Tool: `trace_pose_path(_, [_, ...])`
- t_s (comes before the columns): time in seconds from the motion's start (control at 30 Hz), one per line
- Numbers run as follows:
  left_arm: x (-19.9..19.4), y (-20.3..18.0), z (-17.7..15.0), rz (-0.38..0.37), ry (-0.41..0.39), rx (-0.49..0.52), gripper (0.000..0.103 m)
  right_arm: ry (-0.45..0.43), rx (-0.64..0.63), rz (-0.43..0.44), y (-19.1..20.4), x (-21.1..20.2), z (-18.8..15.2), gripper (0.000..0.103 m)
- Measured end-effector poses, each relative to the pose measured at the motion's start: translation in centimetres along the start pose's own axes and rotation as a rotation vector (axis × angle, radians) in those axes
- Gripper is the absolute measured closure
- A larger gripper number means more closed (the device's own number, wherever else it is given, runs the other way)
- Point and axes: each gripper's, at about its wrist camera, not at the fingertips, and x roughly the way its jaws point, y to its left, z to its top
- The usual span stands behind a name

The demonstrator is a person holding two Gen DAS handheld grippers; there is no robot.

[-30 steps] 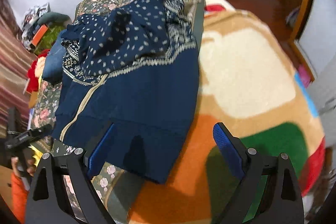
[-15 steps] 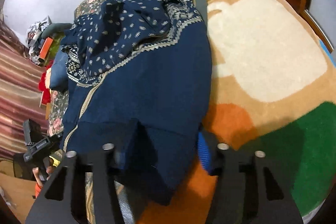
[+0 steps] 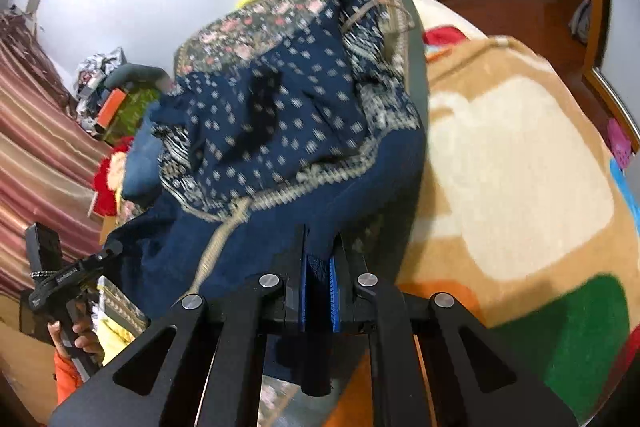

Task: Fold large clothes

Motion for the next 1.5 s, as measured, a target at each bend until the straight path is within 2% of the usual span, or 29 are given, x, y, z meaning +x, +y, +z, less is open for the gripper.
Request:
trace_pose_path(0.13, [-0.9, -1.5, 2.2, -0.007, -0.058, 0.051, 0.094, -0.051, -0.007, 0.019, 0.6, -0.2, 1.8, 0.096])
trace_pose_path(0.4, [-1.2, -3.9, 8.1, 0.007, -0.18, 0.12, 0.095, -0.161, -0.066, -0.002, 1.9, 0.5, 7.4, 0.096])
trace_pose_path(0.5, [-0.5, -4.2, 10.8, 0.01, -0.217, 0.129, 0.095, -0.191, -0.067, -0.033, 2.0, 1.4, 9.8, 0.096])
trace_pose_path(0.63, [1.1, -4.2, 14.3, 0.025, -0.253, 0.117, 0.095, -0.218, -0.05, -0.03, 1.6, 3.1, 13.6, 0.096])
trace_pose_path(0.77, [3.5, -3.4, 17.8, 0.066, -0.276, 0.091, 0.095, -0.24, -0.044, -0.033, 1.3, 4.8, 16.8, 0.096])
trace_pose_path(0.93, [7.9, -1.5, 21.7, 0.138, -0.248, 0.053, 0.095, -0.235, -0.05, -0.062, 0.8, 7.9, 20.2, 0.097])
trace_pose_path(1.1, [13.0, 0.4, 23.8, 0.242, -0.2, 0.059, 0.095, -0.2, -0.031, -0.114, -0.5, 12.3, 22.1, 0.097])
trace_pose_path(1.27, [17.1, 2.8, 24.7, 0.299, -0.133, 0.039, 0.095, -0.102, -0.064, -0.212, -2.1, 17.6, 22.7, 0.096])
trace_pose_path(1.4, [19.2, 3.7, 24.7, 0.326, -0.096, 0.044, 0.091, -0.083, -0.06, -0.217, -3.2, 18.3, 22.3, 0.096])
trace_pose_path(1.5, [20.2, 3.2, 24.8, 0.37, -0.058, 0.103, 0.091, -0.049, -0.03, -0.19, -3.8, 17.9, 22.7, 0.09])
